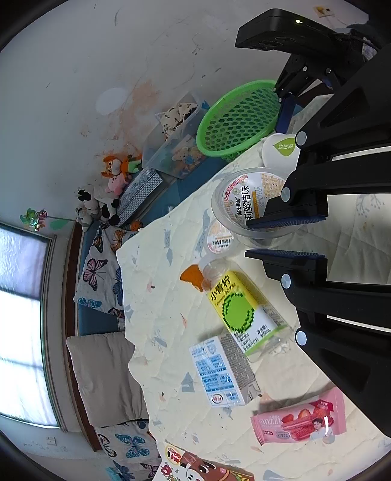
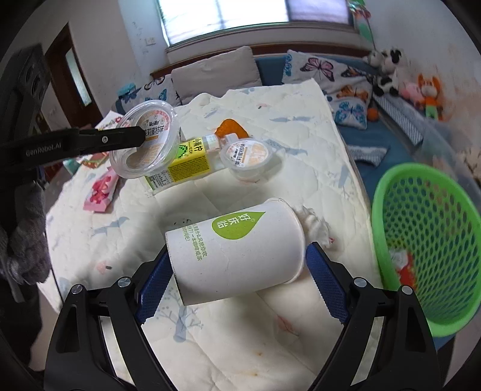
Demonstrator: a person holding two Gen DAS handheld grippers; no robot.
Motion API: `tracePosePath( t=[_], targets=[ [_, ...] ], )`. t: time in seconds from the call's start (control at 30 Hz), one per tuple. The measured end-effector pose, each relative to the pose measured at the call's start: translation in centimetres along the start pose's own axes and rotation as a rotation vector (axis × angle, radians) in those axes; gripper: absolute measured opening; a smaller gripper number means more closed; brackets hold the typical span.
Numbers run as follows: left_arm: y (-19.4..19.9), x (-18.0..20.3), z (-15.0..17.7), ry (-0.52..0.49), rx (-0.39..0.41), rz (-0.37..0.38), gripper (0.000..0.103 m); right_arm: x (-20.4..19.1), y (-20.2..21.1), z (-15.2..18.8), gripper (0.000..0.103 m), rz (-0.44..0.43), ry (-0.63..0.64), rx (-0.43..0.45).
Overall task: Collect trash
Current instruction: 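Carry both cups over the green basket and open both tools to drop them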
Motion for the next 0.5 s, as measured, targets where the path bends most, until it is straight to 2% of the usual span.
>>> tracePosePath(
  t=[0.1, 0.5],
  targets=[
    [-0.1, 0.5, 0.0, -0.006, -0.001, 0.004, 0.014, 0.9, 0.4, 0.0, 0.086, -0.114, -0.086, -0.015],
    [0.4, -0.3, -0.5, 0.015, 0.008, -0.002, 0.014, 1.3, 3.4, -1.7, 0.086, -0.356, -0.222, 0.018]
  ],
)
Point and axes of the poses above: each gripper's, at about its wrist camera, not at the fingertips, and y roughly against the way its jaws point, x to its right, z to its underside, the point moved 7 cm from there along -y, roughly the way its jaws point, and after that the axes turned 9 degrees about -x, right-handed, at the moved point
